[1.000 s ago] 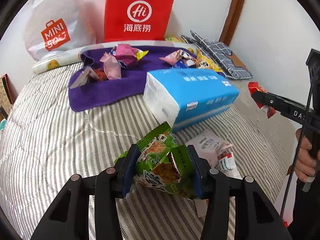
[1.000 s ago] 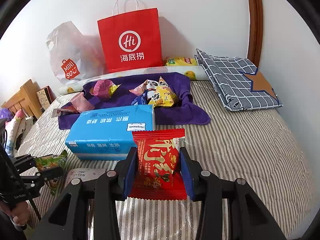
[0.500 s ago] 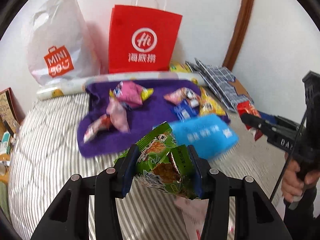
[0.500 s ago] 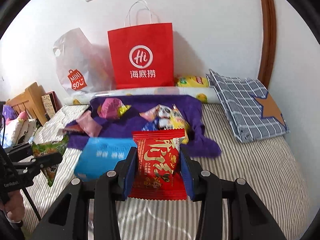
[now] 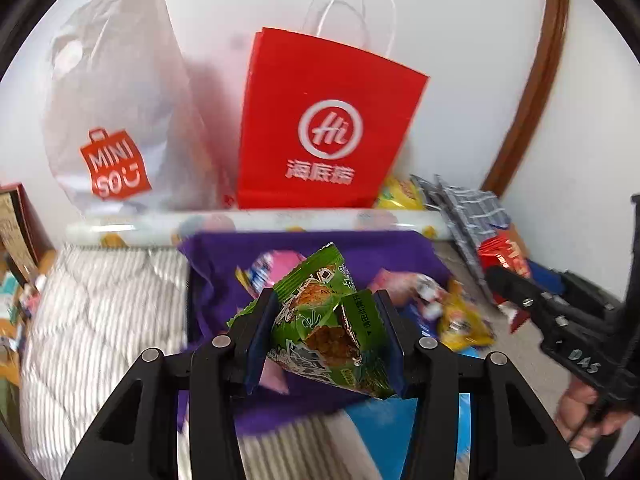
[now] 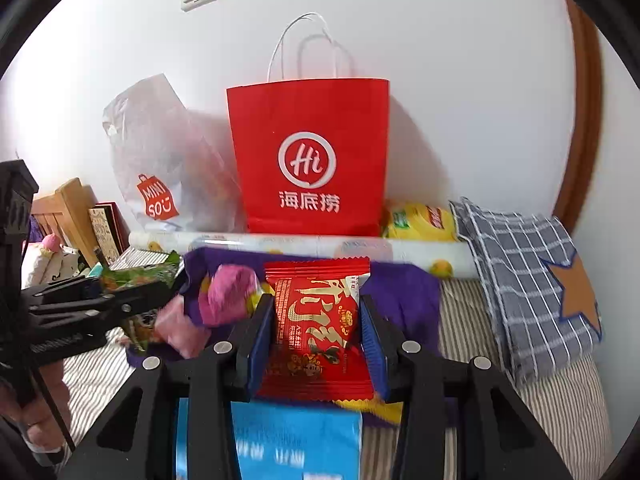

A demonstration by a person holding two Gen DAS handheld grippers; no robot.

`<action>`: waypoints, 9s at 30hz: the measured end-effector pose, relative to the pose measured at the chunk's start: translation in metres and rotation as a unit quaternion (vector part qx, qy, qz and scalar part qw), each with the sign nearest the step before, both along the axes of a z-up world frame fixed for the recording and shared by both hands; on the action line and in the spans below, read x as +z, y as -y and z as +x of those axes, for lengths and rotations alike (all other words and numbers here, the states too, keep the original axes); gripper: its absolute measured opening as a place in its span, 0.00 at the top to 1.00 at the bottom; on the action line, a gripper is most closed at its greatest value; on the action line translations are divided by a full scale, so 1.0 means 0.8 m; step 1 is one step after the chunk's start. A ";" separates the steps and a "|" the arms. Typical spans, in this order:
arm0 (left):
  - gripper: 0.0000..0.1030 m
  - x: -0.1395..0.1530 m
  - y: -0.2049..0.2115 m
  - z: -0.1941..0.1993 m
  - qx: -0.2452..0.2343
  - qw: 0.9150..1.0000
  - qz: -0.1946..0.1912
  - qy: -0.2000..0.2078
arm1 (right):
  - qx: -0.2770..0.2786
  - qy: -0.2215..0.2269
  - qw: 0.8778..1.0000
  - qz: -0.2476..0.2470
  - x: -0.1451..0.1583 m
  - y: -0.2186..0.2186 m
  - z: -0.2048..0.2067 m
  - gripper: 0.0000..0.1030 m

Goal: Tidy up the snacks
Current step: 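Carry the green bag and red packet over the purple towel with both tools, then lower both snacks onto the towel and open both tools, then grasp the white wrapper with the right tool, then grasp the white snack packet with the left tool while the right tool holds the wrapper, then carry the white packet and wrapper over the purple towel with both tools, then lower both held items onto the towel and open both tools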

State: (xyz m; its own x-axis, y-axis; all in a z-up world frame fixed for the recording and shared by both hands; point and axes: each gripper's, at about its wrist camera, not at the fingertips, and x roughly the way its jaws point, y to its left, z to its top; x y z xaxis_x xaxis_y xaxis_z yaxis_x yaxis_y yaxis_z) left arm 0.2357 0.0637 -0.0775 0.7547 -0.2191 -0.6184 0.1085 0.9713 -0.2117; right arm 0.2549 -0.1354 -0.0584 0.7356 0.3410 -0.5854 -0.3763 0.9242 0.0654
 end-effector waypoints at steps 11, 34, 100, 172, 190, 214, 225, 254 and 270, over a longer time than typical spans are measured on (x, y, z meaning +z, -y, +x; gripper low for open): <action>0.52 -0.069 -0.007 0.034 0.010 0.998 0.002 -0.057 | -0.005 -0.067 0.997 -0.050 -0.083 -0.013 0.055 0.62; 0.37 -0.066 -0.005 0.022 0.010 0.998 -0.013 -0.059 | -0.035 -0.036 0.998 -0.022 -0.078 0.002 0.044 0.40; 0.36 -0.093 -0.025 -0.203 -0.023 0.992 -0.016 -0.120 | 0.034 -0.107 0.993 -0.024 -0.111 -0.013 -0.181 0.68; 0.68 -0.122 0.063 -0.210 -0.025 0.990 -0.024 -0.134 | -0.098 -0.080 0.992 0.005 -0.091 0.133 -0.200 0.86; 0.68 -0.088 0.042 -0.210 -0.030 0.995 -0.028 -0.089 | -0.073 -0.061 0.995 0.025 -0.062 0.117 -0.199 0.86; 0.68 -0.033 0.016 -0.157 -0.017 0.998 -0.041 -0.044 | -0.054 -0.008 0.998 0.021 -0.005 0.080 -0.148 0.86; 0.68 0.000 0.011 -0.111 -0.008 0.999 -0.036 -0.022 | -0.043 0.015 0.999 0.029 0.017 0.063 -0.098 0.86; 0.67 0.037 0.021 0.021 0.017 1.000 0.002 0.018 | -0.031 0.013 0.998 0.044 0.022 0.020 0.038 0.86; 0.67 -0.035 0.015 0.051 0.025 0.998 -0.024 -0.048 | -0.028 -0.044 0.998 0.041 -0.038 0.022 0.065 0.86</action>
State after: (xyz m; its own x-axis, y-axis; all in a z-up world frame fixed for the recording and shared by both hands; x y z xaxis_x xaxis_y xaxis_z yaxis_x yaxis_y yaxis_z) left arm 0.2763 0.0517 -0.1054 0.7026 -0.2133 -0.6789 0.0370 0.9637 -0.2645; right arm 0.3068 -0.1530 -0.0890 0.7024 0.3494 -0.6201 -0.3136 0.9340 0.1710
